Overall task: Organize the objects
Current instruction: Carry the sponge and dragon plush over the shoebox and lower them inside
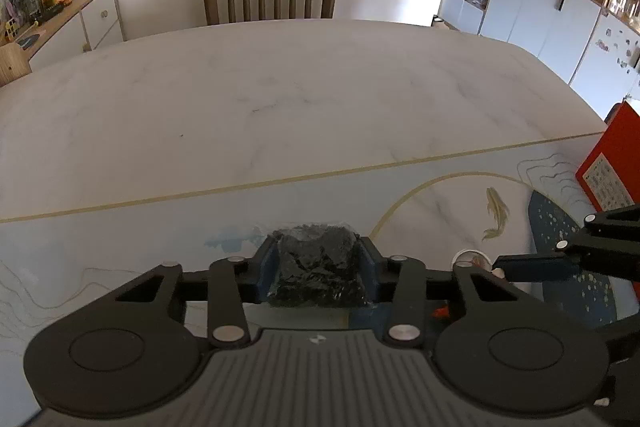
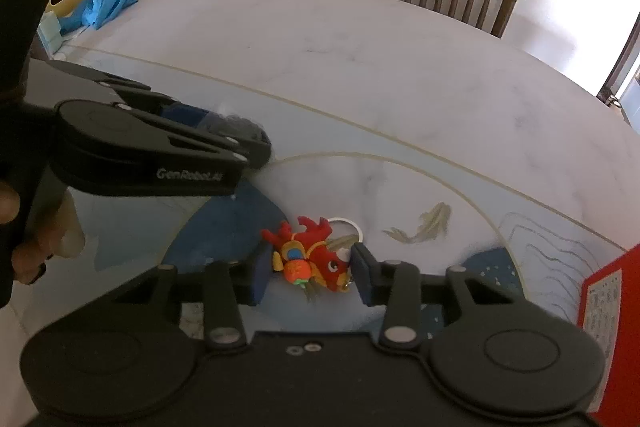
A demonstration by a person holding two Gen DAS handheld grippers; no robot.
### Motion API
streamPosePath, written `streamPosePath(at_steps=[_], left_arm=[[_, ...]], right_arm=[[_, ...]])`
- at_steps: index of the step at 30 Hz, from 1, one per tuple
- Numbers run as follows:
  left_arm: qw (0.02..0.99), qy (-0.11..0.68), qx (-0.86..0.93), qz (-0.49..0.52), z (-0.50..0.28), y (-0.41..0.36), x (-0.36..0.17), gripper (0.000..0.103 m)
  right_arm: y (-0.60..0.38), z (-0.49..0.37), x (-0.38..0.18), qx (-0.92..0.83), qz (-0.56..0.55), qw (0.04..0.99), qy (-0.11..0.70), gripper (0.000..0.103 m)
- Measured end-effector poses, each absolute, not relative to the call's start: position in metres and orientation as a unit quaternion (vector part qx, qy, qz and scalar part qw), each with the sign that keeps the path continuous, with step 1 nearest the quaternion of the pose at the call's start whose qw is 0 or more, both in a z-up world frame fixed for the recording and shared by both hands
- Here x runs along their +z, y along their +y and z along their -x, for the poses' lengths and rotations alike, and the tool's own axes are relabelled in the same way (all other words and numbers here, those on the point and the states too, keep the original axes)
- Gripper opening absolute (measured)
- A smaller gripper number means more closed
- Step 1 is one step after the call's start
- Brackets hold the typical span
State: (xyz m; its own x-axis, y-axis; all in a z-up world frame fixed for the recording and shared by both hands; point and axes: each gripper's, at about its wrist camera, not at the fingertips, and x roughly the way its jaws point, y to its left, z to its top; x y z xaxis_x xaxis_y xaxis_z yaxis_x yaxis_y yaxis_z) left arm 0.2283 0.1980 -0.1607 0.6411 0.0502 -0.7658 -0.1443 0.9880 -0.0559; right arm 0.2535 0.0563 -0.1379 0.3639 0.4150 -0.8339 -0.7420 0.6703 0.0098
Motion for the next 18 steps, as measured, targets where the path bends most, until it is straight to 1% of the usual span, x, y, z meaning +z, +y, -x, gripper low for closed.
streamPosePath(at_steps=[5,18], left_arm=[[0.903,0.424,0.053,0.055,-0.224,0.195,-0.157,0.037],[0.901,0.43,0.03,0.049,-0.197,0.174,-0.134,0.037]], right_arm=[[0.049,-0.25,-0.136,0.352,0.181,0.808,0.436,0.04],[0.011,-0.234,-0.104,0.337,0.145,0.824,0.433,0.04]])
